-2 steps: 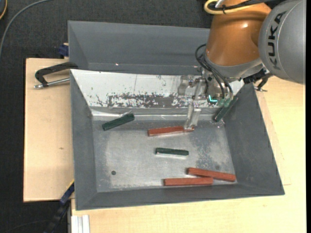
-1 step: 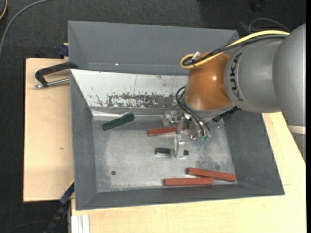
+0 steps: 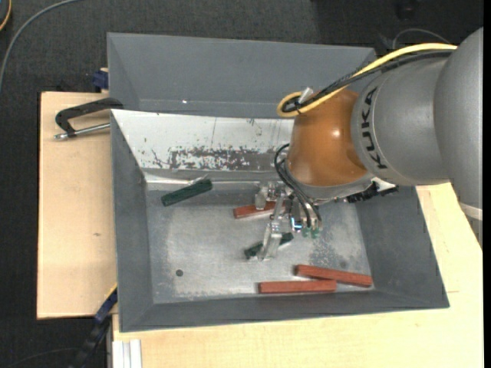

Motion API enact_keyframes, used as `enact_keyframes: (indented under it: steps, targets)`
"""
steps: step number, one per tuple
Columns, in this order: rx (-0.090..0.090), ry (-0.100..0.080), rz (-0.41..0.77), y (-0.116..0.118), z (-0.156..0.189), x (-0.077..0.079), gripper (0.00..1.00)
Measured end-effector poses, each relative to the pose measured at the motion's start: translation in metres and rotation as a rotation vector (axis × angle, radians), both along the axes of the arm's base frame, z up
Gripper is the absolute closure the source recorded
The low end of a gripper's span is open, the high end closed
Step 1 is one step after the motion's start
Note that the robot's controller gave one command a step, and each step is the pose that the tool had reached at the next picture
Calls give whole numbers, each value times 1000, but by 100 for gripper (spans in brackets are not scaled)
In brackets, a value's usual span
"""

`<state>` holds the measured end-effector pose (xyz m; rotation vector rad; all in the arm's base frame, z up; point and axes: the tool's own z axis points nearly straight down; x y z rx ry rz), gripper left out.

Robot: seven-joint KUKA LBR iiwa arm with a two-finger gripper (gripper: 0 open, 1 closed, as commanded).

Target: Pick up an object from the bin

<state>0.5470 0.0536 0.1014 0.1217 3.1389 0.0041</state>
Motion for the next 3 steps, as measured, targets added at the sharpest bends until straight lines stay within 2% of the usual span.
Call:
enact_keyframes:
  steps: [1,2,3]
  targets:
    - [-1,0,-128,-14,-1,-5,0]
    - [-1,3,-338,-3,-31,-28,0]
    - [0,1,-336,-3,-31,-28,0]
